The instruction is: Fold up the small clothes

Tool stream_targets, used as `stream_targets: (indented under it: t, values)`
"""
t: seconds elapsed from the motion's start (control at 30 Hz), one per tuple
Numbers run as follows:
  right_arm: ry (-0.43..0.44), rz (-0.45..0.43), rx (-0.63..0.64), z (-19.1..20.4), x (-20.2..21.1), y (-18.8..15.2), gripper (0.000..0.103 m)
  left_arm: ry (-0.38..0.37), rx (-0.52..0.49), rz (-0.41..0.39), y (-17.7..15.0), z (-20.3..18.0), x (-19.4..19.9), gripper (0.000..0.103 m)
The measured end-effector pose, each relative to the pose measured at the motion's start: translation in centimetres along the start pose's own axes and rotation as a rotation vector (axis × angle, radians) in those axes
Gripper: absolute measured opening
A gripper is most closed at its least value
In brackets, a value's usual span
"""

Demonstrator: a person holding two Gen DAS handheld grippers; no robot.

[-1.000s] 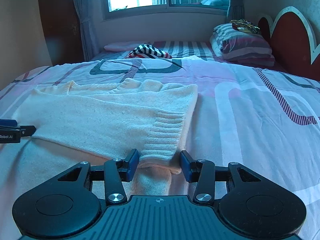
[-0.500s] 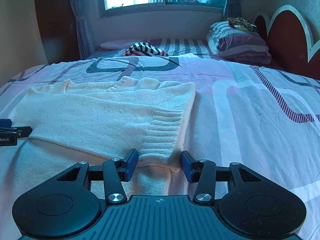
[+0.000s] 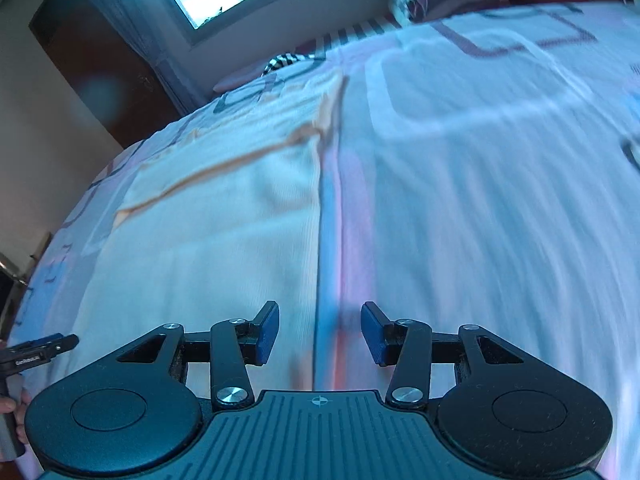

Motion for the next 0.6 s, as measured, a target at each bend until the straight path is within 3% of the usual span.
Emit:
stream_targets:
  t: [0.2,0.43,0.57,0.6]
  values:
    - [0.033,0.016,-0.028,1.5,3.2,-6.0,0.046,-0.166,0.081,0.036,-3.7,-1.0,3.2,0.055]
    - [0.107,0.022,-0.083,3.3,4.3,-9.0,0.046,-0.340,0.198,0.046,-6.2,-1.3,4.8,0.054]
    - [0.143,0.022,-0.116,3.8,4.6,-10.0,0.035,-0.433,0.266,0.061,-6.5,-1.4,4.6,0.053]
    - [0.142,0.012,-0.126,3.7,4.5,-9.9,0.034,-0.447,0.280,0.068,-6.4,-1.4,4.3,0.046]
Point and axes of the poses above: each gripper's, at about its wrist camera, not at the fingertips, and x roughly against the way its jaws point, z to its left, y to its top, the point moved 8 cm from there along -x, roughly the way its jaws point, and after that the axes turned 1 degree about -x, right-handed, at the moved point
